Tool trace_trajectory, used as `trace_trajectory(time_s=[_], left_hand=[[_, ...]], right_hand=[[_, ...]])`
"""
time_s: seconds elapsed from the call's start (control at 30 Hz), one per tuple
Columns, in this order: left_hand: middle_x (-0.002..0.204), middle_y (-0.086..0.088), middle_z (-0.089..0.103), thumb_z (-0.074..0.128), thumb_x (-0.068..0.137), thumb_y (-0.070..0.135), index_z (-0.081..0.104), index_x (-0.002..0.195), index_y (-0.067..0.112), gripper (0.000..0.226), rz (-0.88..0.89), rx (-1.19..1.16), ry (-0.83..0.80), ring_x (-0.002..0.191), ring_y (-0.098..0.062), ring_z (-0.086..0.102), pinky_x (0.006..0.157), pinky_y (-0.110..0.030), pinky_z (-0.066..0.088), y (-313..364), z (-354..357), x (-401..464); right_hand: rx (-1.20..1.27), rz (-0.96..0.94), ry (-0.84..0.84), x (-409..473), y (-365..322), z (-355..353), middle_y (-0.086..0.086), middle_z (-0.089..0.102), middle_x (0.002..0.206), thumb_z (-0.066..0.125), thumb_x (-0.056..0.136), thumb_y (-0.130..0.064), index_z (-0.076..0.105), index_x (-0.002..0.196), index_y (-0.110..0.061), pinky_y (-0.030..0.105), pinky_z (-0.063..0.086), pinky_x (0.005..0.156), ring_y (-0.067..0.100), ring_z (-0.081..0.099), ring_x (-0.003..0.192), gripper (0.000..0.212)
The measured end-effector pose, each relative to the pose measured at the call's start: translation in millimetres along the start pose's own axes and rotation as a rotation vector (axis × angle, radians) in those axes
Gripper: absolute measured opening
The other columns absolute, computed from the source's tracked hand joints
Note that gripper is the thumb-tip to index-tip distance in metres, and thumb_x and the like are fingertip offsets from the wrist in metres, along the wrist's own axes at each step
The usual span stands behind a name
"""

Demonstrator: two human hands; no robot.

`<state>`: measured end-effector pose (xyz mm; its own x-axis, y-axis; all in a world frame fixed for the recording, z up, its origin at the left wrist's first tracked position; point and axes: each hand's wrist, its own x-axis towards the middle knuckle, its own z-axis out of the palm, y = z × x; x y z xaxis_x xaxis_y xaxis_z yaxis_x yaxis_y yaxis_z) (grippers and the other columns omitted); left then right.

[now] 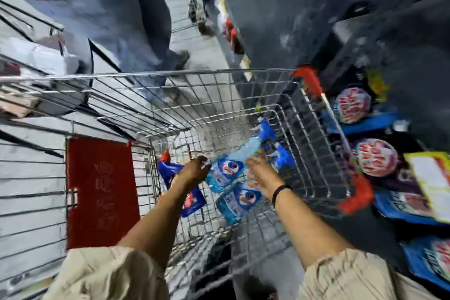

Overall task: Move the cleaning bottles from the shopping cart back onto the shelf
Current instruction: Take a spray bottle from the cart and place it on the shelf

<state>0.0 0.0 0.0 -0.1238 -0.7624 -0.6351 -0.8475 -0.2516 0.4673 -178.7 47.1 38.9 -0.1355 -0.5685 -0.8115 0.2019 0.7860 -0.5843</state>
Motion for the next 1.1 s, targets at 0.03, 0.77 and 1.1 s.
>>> trace_trajectory(time_s=[0.03,0.77,1.1], left_hand=[[0.131,-0.024,0.056,0.052,0.090,0.022,0.049,0.126,0.002,0.041,-0.020,0.015,-0.050,0.120,-0.034,0.053,0.097,-0.035,0.043,-8.4,4.9,18.5],[0.042,0.008,0.049,0.058,0.084,0.036,0.052,0.096,0.020,0.021,-0.142,-0.310,-0.538,0.028,0.000,0.040,0.038,-0.011,0.037,92.6,-78.6,-92.8],[0.074,-0.002,0.068,0.072,0.061,0.054,0.067,0.091,0.015,0.049,0.249,-0.385,-0.423,0.061,-0.012,0.061,0.054,-0.017,0.049,167.2,-36.7,-357.8]], right_hand=[[0.036,0.034,0.003,20.4,1.1,9.9,-0.005,0.033,0.067,0.042,0.093,-0.014,0.039,0.075,-0.024,0.017,0.030,0.044,0.007,0.031,0.056,0.021],[0.233,0.054,-0.044,-32.6,-20.2,-0.3,-0.014,0.071,0.056,0.063,0.083,-0.025,0.062,0.073,-0.019,0.020,0.051,0.057,0.006,0.063,0.054,0.012],[0.313,-0.404,-0.040,-308.7,1.2,-108.2,-0.003,0.075,0.072,0.064,0.082,-0.016,0.066,0.100,-0.003,0.020,0.057,0.052,0.011,0.066,0.050,0.023]])
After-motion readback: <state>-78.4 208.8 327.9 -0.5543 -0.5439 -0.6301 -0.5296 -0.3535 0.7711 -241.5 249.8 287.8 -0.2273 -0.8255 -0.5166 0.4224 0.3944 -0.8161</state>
